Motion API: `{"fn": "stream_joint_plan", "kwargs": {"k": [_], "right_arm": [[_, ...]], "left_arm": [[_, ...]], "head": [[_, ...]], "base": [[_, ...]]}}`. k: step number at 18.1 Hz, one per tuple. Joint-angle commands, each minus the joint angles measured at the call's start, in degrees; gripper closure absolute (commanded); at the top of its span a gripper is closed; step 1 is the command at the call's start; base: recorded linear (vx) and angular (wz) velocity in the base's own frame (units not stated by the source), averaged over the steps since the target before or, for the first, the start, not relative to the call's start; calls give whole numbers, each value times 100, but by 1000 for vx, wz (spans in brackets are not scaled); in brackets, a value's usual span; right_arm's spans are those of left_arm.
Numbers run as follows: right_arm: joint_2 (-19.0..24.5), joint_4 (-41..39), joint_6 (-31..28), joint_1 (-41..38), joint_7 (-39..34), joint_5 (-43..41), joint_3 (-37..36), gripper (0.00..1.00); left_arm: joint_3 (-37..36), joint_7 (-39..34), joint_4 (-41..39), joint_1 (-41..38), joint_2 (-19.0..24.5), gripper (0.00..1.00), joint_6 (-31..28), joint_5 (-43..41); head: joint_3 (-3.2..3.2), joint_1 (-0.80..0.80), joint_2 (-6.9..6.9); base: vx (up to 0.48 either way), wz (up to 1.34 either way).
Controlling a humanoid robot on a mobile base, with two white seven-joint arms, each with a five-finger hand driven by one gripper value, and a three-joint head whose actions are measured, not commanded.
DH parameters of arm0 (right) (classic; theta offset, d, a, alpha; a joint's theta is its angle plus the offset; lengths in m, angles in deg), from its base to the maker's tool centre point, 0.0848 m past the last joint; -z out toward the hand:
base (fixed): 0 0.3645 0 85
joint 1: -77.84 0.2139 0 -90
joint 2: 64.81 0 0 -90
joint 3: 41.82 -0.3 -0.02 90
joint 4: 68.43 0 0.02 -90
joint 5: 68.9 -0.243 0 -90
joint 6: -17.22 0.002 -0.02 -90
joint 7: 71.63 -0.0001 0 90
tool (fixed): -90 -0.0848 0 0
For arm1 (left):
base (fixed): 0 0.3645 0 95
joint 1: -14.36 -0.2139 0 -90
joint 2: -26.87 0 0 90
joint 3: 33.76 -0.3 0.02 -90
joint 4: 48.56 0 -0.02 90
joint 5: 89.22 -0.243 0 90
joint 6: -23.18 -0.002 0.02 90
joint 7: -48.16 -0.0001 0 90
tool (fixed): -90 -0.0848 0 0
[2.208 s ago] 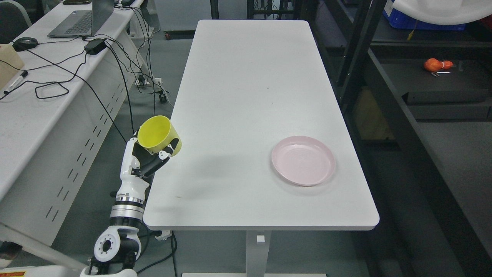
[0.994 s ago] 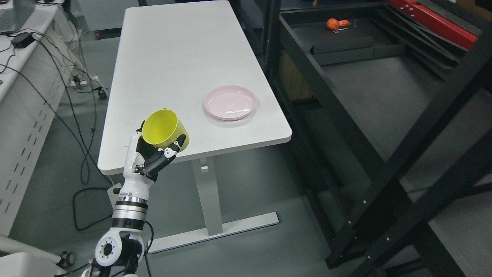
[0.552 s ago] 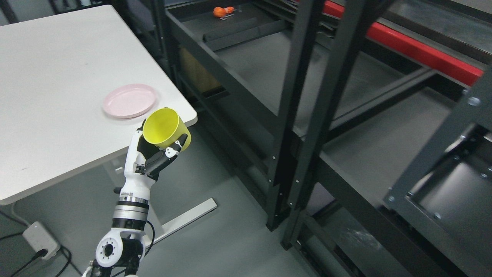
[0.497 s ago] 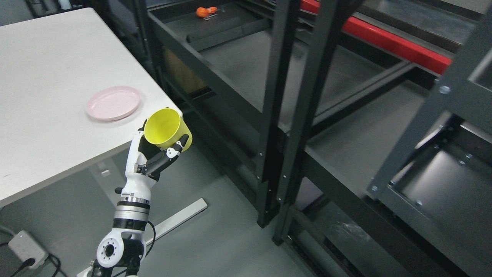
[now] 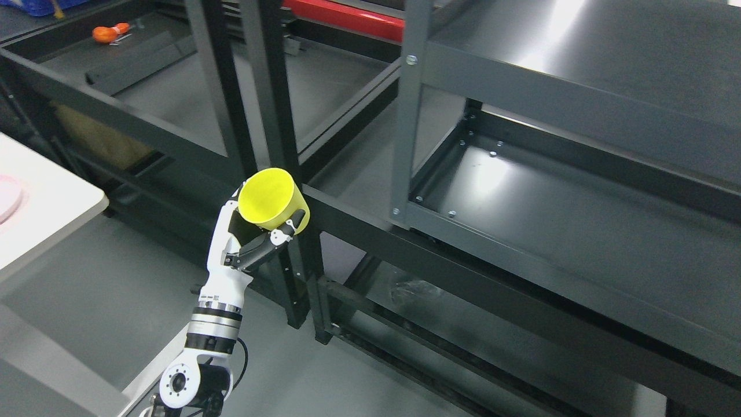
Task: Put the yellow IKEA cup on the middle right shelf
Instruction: 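Raise the left hand with the cup up onto the shelf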
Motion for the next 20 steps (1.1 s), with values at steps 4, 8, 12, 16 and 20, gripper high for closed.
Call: {"fn": "stream_joint_plan", "kwargs": {"k": [4,8,12,16,20], "right_arm": [[-100,0,-4,-78,1,-141,97,1],[-100,0,-4,-78,1,-141,97,1],[-100,0,-4,-78,1,-141,97,1],[-100,0,-4,-78,1,-141,97,1],[-100,0,-4,-78,1,-141,97,1]], "left_arm": [[-703,14,-346,-307,100,98,128,0],[-974,216,-355,-394,100,98,391,0],[-1738,234,-364,-421,100,98,1119,-9],[-2196,453,-364,-132,100,98,1727,-17],[-2662,656,-364,500,263,98,2385,-17]], "head": [[0,0,-1],[0,0,-1],[0,0,-1],[0,0,-2],[0,0,-2]], "base": [[-100,-578],[-46,-333],[-3,-25],[49,-105],[57,-356]]}}
